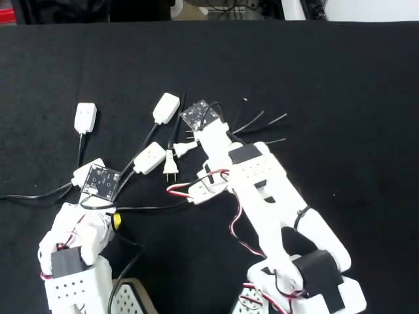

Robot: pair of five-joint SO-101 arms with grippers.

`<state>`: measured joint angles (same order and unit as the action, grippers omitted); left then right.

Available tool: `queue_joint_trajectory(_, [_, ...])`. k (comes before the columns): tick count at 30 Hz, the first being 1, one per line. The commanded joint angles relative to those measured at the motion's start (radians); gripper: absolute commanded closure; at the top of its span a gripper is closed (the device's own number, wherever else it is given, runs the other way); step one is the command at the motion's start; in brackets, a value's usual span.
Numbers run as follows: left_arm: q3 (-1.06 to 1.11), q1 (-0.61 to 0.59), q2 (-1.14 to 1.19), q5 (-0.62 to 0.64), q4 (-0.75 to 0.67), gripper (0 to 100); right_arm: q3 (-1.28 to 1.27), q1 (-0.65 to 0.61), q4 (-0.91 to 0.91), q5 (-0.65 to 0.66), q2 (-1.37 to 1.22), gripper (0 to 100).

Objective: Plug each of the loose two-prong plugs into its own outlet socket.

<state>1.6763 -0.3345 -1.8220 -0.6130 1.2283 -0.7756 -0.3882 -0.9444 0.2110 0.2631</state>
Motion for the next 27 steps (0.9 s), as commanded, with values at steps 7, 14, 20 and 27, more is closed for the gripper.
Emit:
queue_joint_trajectory(7, [0.016, -0.013, -0.002, -0.014, -0.006, 73, 0.062, 0.009, -0.043, 0.011, 0.019, 98.7])
queue_joint_trajectory(14, [0.016, -0.013, -0.002, -0.014, -0.006, 73, 0.200, 0.006, -0.183, 0.011, 0.018, 98.7])
queue_joint_trajectory(20, [0.018, -0.013, -0.002, -0.015, -0.006, 73, 0.255, 0.003, -0.313, 0.008, 0.018, 98.7])
queue_joint_trajectory(27, [0.018, -0.013, -0.002, -0.015, -0.006, 73, 0.131, 0.005, -0.284, 0.006, 0.018, 98.7])
